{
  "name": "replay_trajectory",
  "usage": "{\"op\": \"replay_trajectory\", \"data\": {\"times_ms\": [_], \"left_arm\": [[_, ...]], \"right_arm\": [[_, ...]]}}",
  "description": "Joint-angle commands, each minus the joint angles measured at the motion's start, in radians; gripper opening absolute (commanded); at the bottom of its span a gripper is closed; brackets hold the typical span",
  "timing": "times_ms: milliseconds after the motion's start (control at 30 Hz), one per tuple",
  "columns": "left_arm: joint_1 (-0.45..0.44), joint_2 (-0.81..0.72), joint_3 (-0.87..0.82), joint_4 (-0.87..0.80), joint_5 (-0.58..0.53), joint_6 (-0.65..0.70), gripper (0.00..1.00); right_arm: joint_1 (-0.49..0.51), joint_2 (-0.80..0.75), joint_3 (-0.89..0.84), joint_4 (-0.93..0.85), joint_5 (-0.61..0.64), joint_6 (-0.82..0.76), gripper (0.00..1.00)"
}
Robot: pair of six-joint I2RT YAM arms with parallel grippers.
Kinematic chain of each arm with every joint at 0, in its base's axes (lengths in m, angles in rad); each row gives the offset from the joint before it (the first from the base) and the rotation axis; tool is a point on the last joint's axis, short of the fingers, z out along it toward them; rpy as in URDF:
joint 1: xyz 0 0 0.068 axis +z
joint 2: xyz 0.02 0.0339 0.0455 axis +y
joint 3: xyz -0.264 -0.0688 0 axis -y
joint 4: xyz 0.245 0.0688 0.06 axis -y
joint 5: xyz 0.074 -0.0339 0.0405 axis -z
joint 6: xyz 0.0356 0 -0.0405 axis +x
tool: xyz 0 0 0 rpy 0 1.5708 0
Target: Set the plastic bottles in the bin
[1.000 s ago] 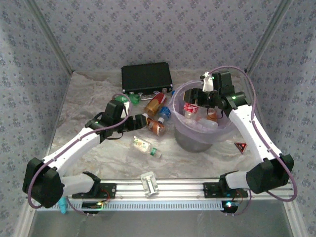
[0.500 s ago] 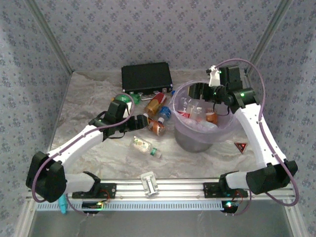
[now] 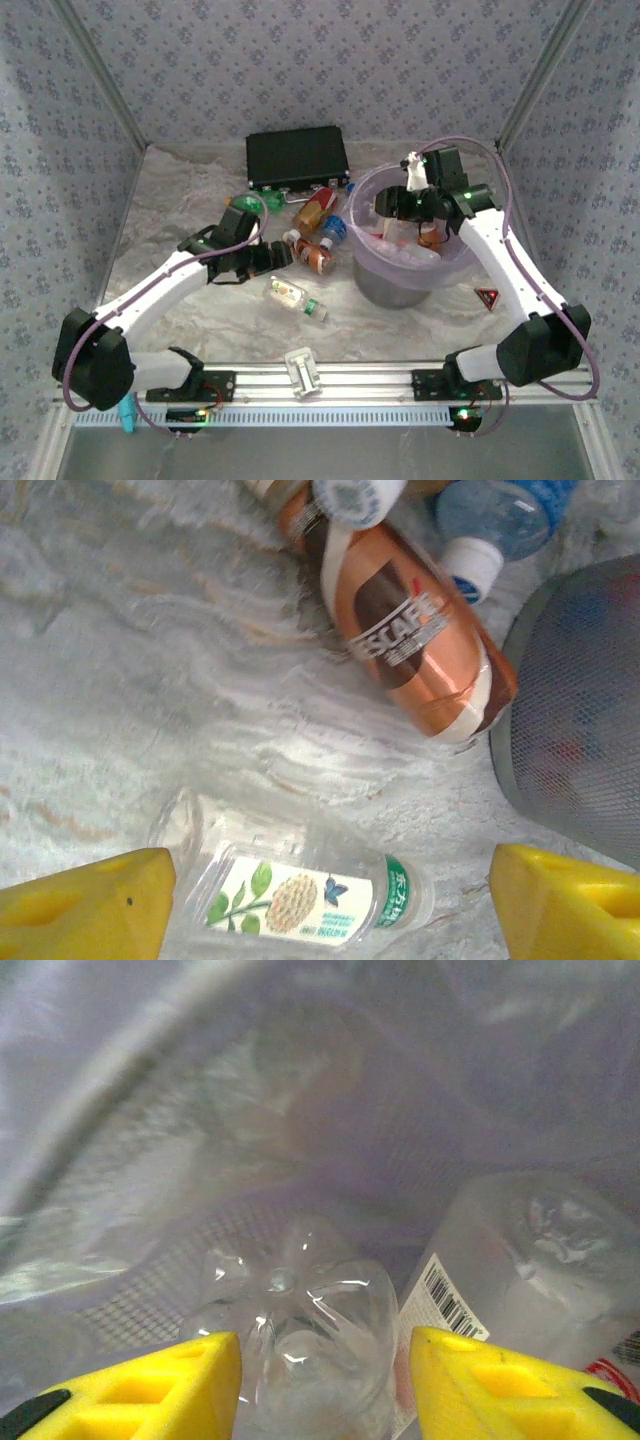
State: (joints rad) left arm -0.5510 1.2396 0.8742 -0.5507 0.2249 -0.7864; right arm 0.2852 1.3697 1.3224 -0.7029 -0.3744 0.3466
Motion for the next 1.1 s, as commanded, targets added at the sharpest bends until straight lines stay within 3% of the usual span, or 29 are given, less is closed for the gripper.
{"op": "replay_trajectory", "data": {"times_ms": [0, 300, 533, 967, 1067], "left_arm": [[-0.025, -0.059, -0.057, -0.050, -0.014, -0.126, 0.81], [-0.096, -0.106, -0.144, 0.013, -0.013, -0.340, 0.86], [-0.134, -0.106, -0.257, 0.201, -0.035, -0.578, 1.00], [-0.135, 0.041, -0.301, 0.429, -0.023, -0.774, 1.00], [-0.135, 0.053, -0.312, 0.435, -0.038, -0.785, 0.93]], "right_arm": [[0.005, -0.002, -0.036, 0.060, -0.011, 0.034, 0.49], [-0.055, -0.103, 0.022, -0.020, 0.023, -0.013, 0.52], [-0.124, -0.188, 0.019, -0.063, 0.023, -0.035, 0.56], [-0.148, -0.224, 0.009, -0.087, 0.027, -0.058, 0.58], [-0.157, -0.230, 0.010, -0.090, 0.028, -0.061, 0.58]]}}
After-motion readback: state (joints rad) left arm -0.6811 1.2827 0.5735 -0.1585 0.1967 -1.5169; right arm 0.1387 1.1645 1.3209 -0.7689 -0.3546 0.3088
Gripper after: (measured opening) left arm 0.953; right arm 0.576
